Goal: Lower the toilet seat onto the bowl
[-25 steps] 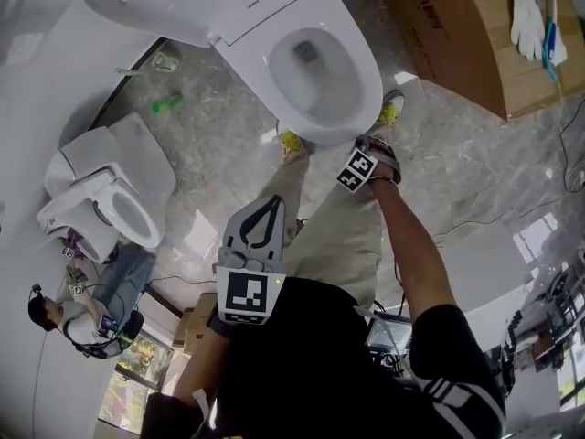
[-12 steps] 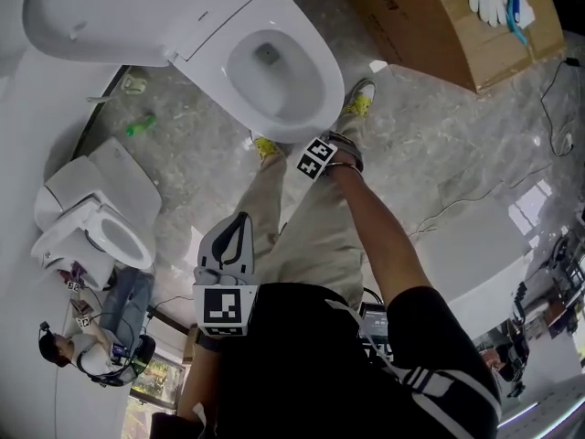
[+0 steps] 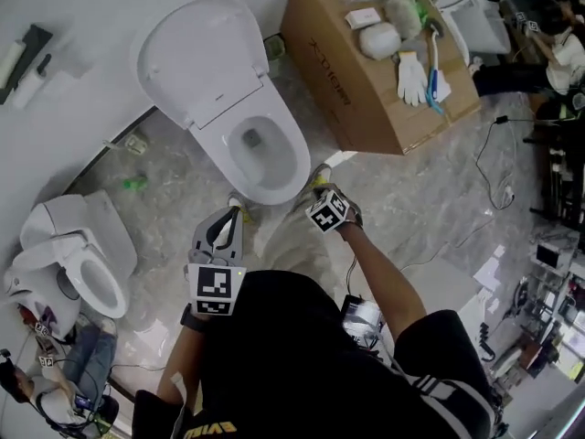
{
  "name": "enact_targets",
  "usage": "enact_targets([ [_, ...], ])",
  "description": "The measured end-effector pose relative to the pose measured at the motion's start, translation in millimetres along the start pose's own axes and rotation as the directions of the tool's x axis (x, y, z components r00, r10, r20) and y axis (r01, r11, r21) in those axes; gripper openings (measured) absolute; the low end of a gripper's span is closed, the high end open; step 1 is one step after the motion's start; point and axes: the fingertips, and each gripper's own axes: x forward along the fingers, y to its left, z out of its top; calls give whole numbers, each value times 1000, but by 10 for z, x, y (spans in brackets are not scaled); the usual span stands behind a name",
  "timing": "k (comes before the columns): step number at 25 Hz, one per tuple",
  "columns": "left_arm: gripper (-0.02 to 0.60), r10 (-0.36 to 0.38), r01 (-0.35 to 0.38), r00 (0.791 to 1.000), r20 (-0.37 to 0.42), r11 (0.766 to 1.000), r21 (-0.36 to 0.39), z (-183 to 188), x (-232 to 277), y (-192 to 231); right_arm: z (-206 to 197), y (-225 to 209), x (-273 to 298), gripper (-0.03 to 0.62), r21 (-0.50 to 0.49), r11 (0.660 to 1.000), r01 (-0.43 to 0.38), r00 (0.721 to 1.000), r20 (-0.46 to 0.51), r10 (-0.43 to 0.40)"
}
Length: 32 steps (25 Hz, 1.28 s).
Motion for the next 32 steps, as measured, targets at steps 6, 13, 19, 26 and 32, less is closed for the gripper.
enact_targets([
  [6, 12, 44, -38, 991, 127, 998, -54, 239, -330, 519, 735, -134, -1420, -5, 213, 975, 62, 956, 268, -120],
  [13, 12, 22, -10, 977, 211, 998, -60, 308, -497, 638, 1751, -157, -2847, -5, 69, 967, 247, 809, 534, -245],
  [19, 12, 130, -114, 961, 245, 990, -79, 309, -808, 272, 1896, -59, -3627, -5, -92, 957, 274, 732, 665, -146],
  [26, 12, 286, -250, 927, 242, 953, -170, 486, -913, -482, 1552, -229, -3975, -6, -188, 944, 271, 643, 765, -33],
  [32, 12, 333, -314, 901, 277, 943, -111, 778, -957, -1315, 1055, -379, -4143, -6, -231, 944, 236, 583, 811, 53],
])
